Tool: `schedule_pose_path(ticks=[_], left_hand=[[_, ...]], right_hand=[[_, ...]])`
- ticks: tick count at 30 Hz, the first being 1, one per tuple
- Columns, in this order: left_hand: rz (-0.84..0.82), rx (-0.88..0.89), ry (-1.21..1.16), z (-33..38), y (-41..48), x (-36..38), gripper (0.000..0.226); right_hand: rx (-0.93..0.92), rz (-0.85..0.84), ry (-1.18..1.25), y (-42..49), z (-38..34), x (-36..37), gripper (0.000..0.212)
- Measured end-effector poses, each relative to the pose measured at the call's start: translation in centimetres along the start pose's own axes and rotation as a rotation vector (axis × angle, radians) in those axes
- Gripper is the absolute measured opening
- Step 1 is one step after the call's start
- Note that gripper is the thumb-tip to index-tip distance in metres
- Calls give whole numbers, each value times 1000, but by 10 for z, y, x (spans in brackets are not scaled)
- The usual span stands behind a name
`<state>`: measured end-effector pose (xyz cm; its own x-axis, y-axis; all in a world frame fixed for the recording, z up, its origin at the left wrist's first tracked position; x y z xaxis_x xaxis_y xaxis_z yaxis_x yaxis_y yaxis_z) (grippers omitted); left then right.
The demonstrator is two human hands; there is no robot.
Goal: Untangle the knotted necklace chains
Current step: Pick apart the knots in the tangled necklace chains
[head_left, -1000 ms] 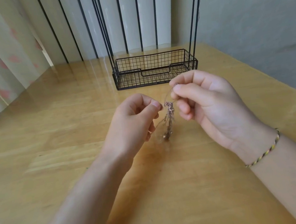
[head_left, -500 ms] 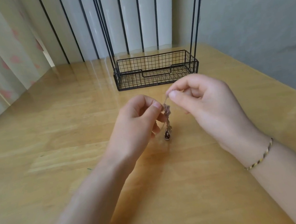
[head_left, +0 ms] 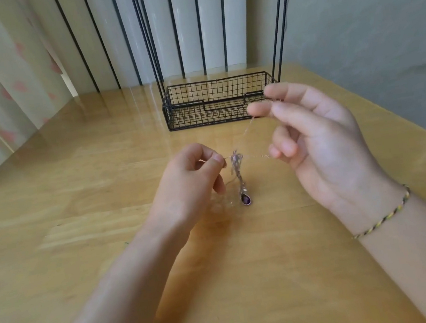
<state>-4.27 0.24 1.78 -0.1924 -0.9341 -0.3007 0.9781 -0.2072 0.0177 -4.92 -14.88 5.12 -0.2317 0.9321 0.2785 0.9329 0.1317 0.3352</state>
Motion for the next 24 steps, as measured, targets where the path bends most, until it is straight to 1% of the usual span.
schedule_pose_path(ticks=[4, 6, 8, 10, 12, 14, 17, 21, 24], left_hand=[[-16, -4, -11, 2, 0, 4, 21], [-6, -5, -3, 2, 0, 4, 20], [32, 6, -5, 2, 0, 0, 18], [98, 36, 2, 3, 1, -5, 18], [164, 74, -3, 4, 2, -10, 18], [194, 98, -7, 4, 3, -12, 17], [208, 122, 25, 4, 3, -11, 18], [210, 132, 66, 2, 2, -10, 17], [212, 115, 88, 0, 2, -12, 17]], right_hand=[[-51, -39, 10, -2, -2, 4, 35], [-51, -66, 9, -1, -2, 4, 34], [-4, -87, -54, -1, -2, 0, 27], [72, -86, -248, -1, 2, -4, 22], [114, -105, -513, -1, 5, -5, 25], [121, -160, -743, -1, 8, -2, 28], [82, -197, -1038, -2, 11, 4, 25], [18, -209, -1256, -3, 10, 7, 22], [-44, -208, -1374, -3, 5, 8, 30]])
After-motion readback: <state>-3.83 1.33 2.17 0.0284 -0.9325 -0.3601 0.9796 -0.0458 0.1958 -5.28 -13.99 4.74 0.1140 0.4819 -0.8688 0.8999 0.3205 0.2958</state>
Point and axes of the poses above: each hand's wrist, its own y-axis towards the middle knuckle, its own x-axis out of the palm, z = x × y, the point moved 3 cm from there along y, towards the middle knuckle, and after that the axes turned 13 degrees about -z, right-handed, at the moved point
